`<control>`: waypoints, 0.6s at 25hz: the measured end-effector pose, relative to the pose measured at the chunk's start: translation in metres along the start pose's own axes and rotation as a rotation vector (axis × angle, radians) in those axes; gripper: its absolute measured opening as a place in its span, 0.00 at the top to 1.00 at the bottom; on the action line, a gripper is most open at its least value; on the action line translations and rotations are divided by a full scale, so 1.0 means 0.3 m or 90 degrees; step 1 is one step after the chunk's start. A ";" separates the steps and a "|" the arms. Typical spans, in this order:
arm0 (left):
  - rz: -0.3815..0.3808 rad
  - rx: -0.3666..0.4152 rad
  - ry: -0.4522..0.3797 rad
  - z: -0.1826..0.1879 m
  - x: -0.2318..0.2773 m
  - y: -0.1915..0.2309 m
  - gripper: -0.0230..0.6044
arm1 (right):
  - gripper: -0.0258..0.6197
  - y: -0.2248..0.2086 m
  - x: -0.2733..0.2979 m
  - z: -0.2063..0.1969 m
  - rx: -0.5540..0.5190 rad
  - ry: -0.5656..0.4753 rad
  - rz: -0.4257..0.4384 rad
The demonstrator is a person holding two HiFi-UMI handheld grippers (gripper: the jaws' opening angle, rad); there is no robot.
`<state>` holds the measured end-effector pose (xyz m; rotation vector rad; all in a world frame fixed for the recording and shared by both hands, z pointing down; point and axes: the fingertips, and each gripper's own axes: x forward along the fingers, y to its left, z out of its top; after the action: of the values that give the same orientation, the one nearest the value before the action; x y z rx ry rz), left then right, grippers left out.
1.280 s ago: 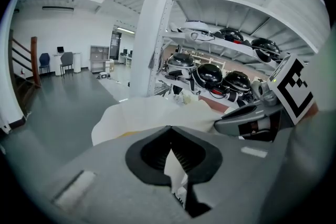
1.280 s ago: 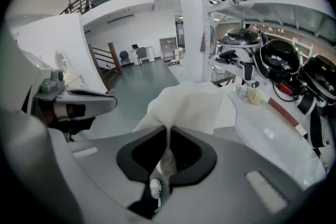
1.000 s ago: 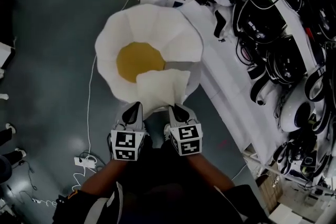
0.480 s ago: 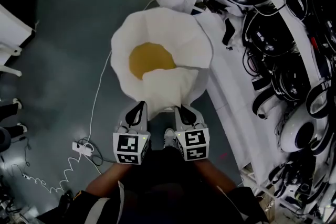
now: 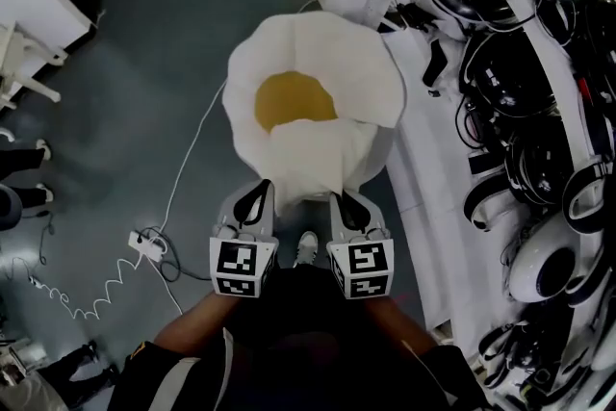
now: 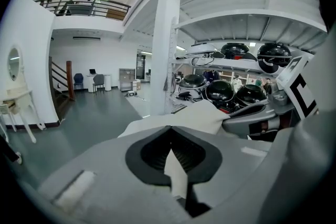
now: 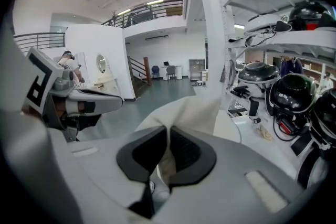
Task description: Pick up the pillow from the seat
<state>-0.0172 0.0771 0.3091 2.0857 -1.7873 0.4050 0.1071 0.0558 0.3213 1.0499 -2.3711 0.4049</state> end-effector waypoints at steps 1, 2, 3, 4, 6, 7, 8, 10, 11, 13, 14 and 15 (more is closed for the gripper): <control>0.003 -0.002 0.000 -0.008 -0.010 -0.007 0.96 | 0.92 0.004 -0.012 -0.001 -0.005 -0.003 0.002; 0.007 -0.004 -0.001 -0.017 -0.021 -0.014 0.96 | 0.92 0.009 -0.022 -0.012 -0.008 -0.004 0.006; 0.011 -0.007 -0.001 -0.028 -0.031 -0.022 0.96 | 0.92 0.015 -0.030 -0.030 -0.010 -0.003 0.011; 0.014 -0.011 -0.002 -0.041 -0.041 -0.031 0.96 | 0.92 0.019 -0.037 -0.047 -0.011 -0.002 0.016; 0.020 -0.018 -0.002 -0.068 -0.055 -0.055 0.96 | 0.92 0.020 -0.049 -0.069 -0.012 -0.001 0.020; 0.021 -0.022 -0.002 -0.083 -0.060 -0.067 0.96 | 0.92 0.020 -0.055 -0.076 -0.013 -0.001 0.021; 0.022 -0.025 0.001 -0.099 -0.065 -0.077 0.96 | 0.92 0.021 -0.060 -0.083 -0.013 0.000 0.023; 0.024 -0.030 0.006 -0.126 -0.074 -0.092 0.96 | 0.92 0.027 -0.070 -0.103 -0.015 0.003 0.027; 0.025 -0.031 0.007 -0.131 -0.078 -0.097 0.96 | 0.92 0.031 -0.075 -0.114 -0.017 0.004 0.031; 0.027 -0.031 0.004 -0.128 -0.084 -0.104 0.96 | 0.92 0.036 -0.085 -0.120 -0.023 0.002 0.036; 0.027 -0.030 0.001 -0.123 -0.087 -0.108 0.96 | 0.92 0.037 -0.090 -0.115 -0.027 -0.002 0.036; 0.028 -0.029 -0.002 -0.118 -0.089 -0.111 0.96 | 0.92 0.038 -0.094 -0.106 -0.030 -0.005 0.035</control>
<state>0.0122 0.1212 0.3261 2.0209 -1.8300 0.3702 0.1253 0.0948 0.3309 0.9688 -2.4092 0.3637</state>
